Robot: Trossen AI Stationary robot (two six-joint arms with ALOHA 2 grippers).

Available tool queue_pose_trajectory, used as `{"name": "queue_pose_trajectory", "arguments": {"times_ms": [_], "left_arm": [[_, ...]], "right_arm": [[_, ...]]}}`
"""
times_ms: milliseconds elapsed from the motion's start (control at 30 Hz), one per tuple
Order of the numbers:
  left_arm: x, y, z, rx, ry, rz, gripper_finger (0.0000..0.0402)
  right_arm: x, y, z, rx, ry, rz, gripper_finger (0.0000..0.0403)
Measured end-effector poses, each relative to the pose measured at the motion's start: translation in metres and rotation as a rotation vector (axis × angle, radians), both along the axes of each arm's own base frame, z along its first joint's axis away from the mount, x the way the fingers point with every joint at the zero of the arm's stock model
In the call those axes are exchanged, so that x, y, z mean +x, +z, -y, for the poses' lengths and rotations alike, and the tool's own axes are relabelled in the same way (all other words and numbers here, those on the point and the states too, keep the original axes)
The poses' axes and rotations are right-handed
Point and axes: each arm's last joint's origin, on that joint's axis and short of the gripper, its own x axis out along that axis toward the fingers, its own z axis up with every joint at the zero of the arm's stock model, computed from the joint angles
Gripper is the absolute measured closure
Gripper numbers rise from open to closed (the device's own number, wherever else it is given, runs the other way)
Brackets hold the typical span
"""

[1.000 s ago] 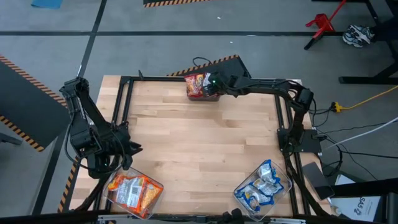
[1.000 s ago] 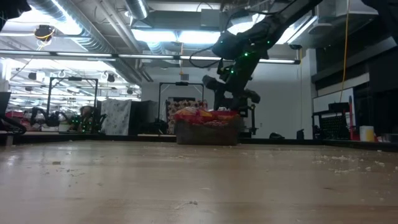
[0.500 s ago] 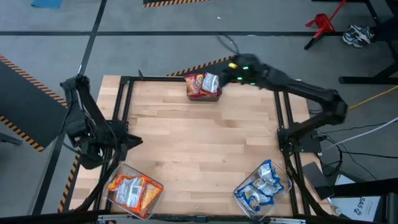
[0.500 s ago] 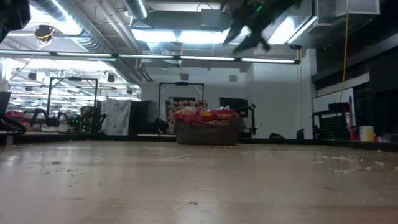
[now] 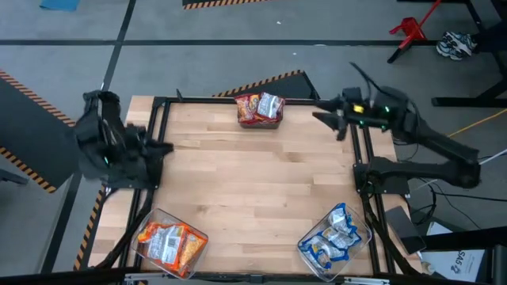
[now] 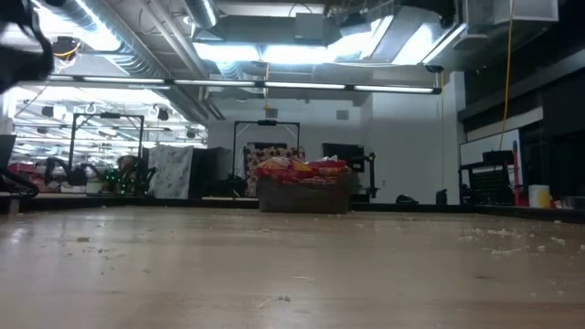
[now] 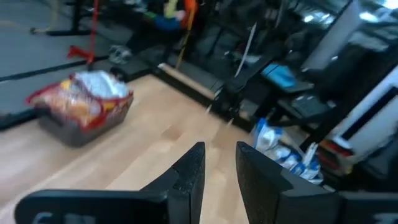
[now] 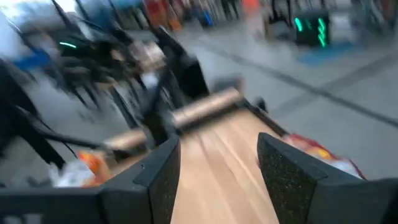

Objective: Sort Maruchan noodles
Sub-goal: Return to Home Position

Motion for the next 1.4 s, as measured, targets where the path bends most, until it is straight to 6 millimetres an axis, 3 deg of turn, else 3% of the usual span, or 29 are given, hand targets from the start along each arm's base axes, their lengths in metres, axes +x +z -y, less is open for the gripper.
{"name": "queue_pose_trajectory", "arguments": {"times_ms": [167, 333, 433, 500, 600, 733, 867, 933, 1033, 1100, 1167, 1267, 1333, 1400], "left_arm": [[-0.022, 0.017, -0.042, -0.028, -0.159, 0.074, 0.0318], [-0.036, 0.033, -0.064, 0.028, -0.457, 0.292, 0.0318], [-0.042, 0.028, -0.073, 0.110, -0.600, 0.468, 0.0318], [-0.045, 0.014, -0.078, 0.123, -0.628, 0.507, 0.0318], [-0.042, -0.001, -0.075, 0.141, -0.549, 0.434, 0.0318], [-0.043, -0.001, -0.075, 0.123, -0.600, 0.457, 0.0318], [-0.044, 0.001, -0.077, 0.116, -0.632, 0.471, 0.0318], [-0.046, 0.006, -0.082, 0.093, -0.634, 0.493, 0.0318], [-0.047, 0.009, -0.084, 0.120, -0.655, 0.507, 0.0318], [-0.047, 0.010, -0.085, 0.138, -0.657, 0.513, 0.0318], [-0.047, 0.011, -0.086, 0.146, -0.652, 0.515, 0.0318], [-0.047, 0.010, -0.086, 0.152, -0.650, 0.508, 0.0318], [-0.046, 0.008, -0.087, 0.161, -0.625, 0.471, 0.0318], [-0.046, 0.007, -0.091, 0.164, -0.583, 0.419, 0.0318]], "right_arm": [[-0.018, -0.063, -0.010, 0.041, 0.051, 0.279, 0.0205], [-0.030, -0.119, -0.016, 0.131, 0.095, 0.532, 0.0205], [-0.034, -0.145, -0.018, 0.191, 0.115, 0.603, 0.0205], [-0.038, -0.153, -0.019, 0.192, 0.112, 0.651, 0.0205], [-0.045, -0.149, -0.020, 0.178, 0.087, 0.729, 0.0205], [-0.053, -0.122, -0.024, 0.266, 0.124, 0.767, 0.0205], [-0.060, -0.078, -0.034, 0.427, 0.237, 0.650, 0.0205], [-0.070, -0.047, -0.040, 0.426, 0.188, 0.623, 0.0205], [-0.078, -0.020, -0.048, 0.412, 0.073, 0.511, 0.0205], [-0.064, -0.023, -0.052, 0.419, 0.072, 0.462, 0.0205], [-0.037, -0.030, -0.061, 0.382, 0.102, 0.460, 0.0205], [-0.003, -0.054, -0.086, 0.275, 0.082, 0.432, 0.0205], [-0.004, -0.060, -0.094, 0.214, -0.020, 0.435, 0.0205], [-0.016, -0.051, -0.094, 0.198, -0.106, 0.501, 0.0205]]}}
